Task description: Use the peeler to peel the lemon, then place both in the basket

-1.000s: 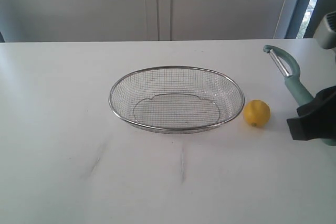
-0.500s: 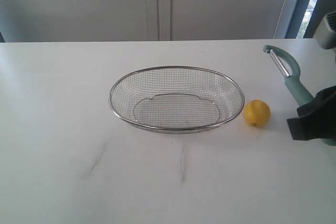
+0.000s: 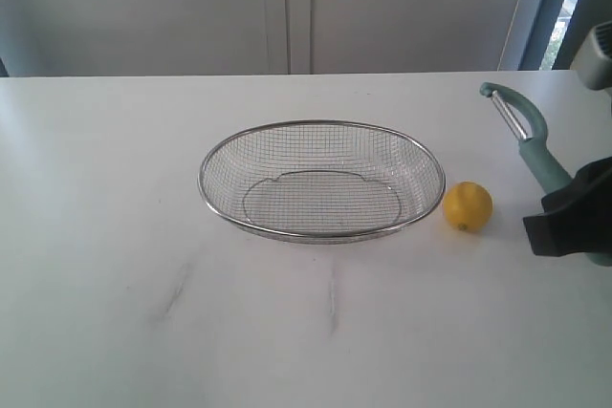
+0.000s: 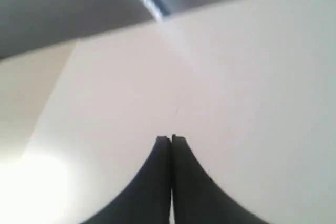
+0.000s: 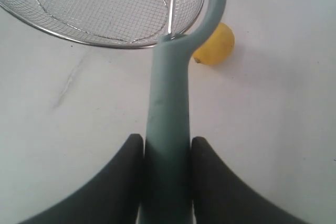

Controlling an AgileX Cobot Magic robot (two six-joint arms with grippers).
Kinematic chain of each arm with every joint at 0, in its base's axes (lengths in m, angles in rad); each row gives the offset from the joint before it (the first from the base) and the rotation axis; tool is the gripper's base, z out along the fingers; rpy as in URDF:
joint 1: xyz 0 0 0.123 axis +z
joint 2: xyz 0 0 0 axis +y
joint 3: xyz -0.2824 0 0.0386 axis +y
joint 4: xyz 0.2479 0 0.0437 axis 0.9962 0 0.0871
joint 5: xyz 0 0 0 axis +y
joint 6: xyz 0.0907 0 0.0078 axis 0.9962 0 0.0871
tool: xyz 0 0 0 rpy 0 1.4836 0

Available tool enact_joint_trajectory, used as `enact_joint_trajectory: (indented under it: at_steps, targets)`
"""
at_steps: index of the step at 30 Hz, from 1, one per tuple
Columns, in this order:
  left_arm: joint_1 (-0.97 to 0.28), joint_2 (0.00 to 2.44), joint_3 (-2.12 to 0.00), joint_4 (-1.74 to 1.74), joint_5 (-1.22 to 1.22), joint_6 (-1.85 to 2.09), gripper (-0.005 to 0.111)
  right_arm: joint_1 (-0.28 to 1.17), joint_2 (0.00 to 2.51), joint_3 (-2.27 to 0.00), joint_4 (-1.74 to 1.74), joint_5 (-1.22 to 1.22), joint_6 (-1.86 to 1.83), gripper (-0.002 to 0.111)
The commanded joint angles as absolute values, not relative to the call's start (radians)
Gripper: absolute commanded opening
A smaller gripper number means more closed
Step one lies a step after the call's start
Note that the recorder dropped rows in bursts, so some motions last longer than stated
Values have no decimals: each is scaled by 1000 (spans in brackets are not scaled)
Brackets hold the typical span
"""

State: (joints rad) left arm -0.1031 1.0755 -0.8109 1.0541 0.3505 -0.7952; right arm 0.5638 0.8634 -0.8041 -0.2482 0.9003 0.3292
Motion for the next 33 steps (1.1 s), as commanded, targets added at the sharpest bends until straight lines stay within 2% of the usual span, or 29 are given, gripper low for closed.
enact_joint_trajectory:
  at_steps: [1,4,6,10,13,18,21,23,26,33]
  targets:
    - [-140,1161,-849,540,455,-289,0,557,858,-797,-262,889,333,0]
    - [-235,1234,-905,123,487,121,0,557,858,-797,-263,889,334,0]
    - [-319,1299,-959,-9,539,214,0,557,858,-797,-263,889,334,0]
    - [-495,1443,-1079,-19,579,202,0,557,858,-797,-263,889,334,0]
    - [-695,1621,-1262,-19,573,198,0,557,858,-797,-263,889,334,0]
    - [-891,1826,-1487,-19,611,179,0,557,858,-797,-263,885,336,0]
    - [-947,1885,-1575,-19,644,179,0,557,858,-803,-287,894,433,0]
    - [-975,1929,-1657,-15,670,189,0,557,855,-820,-385,1002,528,0]
    - [-989,2041,-1883,-6,751,213,0,557,812,-827,-516,1136,648,0]
    - [-993,2277,-2272,0,890,311,0,557,683,-827,-565,1177,664,0]
